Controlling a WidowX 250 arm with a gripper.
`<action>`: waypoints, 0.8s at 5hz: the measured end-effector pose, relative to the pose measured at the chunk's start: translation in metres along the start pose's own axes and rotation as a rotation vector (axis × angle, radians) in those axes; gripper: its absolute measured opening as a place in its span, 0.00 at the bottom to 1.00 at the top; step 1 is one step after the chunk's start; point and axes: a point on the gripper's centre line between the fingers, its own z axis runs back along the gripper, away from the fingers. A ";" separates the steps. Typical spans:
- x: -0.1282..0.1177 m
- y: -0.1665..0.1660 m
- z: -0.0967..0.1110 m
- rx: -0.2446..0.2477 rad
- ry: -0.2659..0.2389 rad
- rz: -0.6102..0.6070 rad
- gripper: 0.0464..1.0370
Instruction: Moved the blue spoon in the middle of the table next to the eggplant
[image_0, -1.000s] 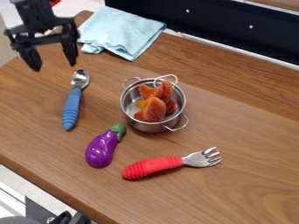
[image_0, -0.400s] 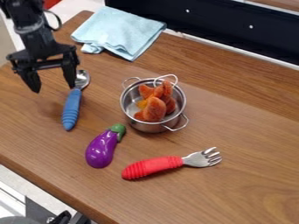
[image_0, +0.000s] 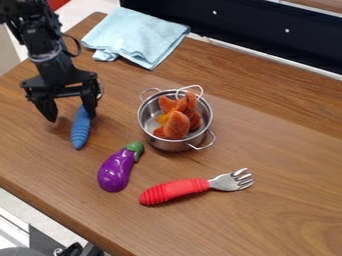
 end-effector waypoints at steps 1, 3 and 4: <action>0.000 -0.002 -0.005 -0.008 -0.016 0.002 0.96; 0.004 -0.002 -0.009 0.040 -0.047 0.003 0.65; 0.006 0.001 -0.008 0.036 -0.031 0.024 0.37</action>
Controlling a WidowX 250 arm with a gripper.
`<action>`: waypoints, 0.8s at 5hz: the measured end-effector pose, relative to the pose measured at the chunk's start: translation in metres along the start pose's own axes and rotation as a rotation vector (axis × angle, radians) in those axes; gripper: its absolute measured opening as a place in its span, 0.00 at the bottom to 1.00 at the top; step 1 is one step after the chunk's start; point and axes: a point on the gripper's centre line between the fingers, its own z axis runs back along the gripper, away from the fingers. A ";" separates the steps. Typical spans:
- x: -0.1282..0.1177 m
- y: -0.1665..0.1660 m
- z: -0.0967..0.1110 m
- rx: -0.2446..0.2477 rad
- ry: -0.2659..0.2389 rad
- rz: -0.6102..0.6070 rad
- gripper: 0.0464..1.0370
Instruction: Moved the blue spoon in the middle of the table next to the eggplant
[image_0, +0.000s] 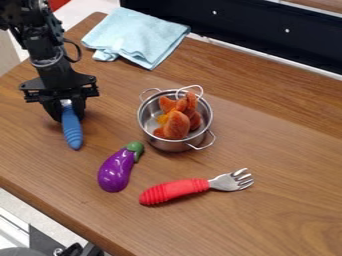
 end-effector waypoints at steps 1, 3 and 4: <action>0.001 0.003 0.001 -0.037 0.000 0.027 0.28; 0.025 -0.003 0.015 -0.013 -0.048 -0.232 0.28; 0.050 -0.011 0.037 0.060 -0.056 -0.359 0.28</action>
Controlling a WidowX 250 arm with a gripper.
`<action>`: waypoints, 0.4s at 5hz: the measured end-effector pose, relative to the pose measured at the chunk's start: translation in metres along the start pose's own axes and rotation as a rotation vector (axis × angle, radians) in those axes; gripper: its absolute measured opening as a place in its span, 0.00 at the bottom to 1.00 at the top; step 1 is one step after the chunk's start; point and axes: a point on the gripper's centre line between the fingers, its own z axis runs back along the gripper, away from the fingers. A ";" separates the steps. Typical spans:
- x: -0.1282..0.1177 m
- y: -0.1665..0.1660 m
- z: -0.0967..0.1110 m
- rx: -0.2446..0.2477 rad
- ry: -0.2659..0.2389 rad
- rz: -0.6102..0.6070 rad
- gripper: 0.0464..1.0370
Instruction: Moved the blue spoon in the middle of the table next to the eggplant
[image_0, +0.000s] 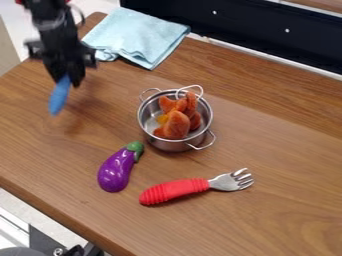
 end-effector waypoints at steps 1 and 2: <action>0.018 -0.013 -0.001 0.075 0.056 -0.215 0.28; 0.033 -0.027 -0.001 0.063 -0.026 -0.363 0.28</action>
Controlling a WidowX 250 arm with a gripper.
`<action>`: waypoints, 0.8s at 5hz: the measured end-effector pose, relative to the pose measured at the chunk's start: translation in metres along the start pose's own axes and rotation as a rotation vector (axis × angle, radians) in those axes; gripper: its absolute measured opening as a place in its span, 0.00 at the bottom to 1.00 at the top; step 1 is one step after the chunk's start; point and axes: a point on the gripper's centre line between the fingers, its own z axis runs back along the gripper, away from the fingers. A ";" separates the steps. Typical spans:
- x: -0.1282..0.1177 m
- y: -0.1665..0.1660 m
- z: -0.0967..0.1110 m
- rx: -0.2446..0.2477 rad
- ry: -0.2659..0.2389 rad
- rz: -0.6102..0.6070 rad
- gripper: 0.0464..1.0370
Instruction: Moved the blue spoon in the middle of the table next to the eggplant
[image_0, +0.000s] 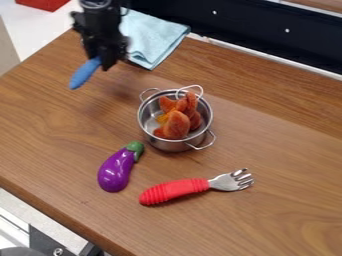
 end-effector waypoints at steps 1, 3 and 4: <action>0.003 -0.005 -0.002 -0.033 -0.034 -0.004 0.28; -0.012 -0.011 -0.008 -0.099 0.013 0.164 0.28; -0.040 -0.025 -0.018 -0.120 0.057 0.254 0.28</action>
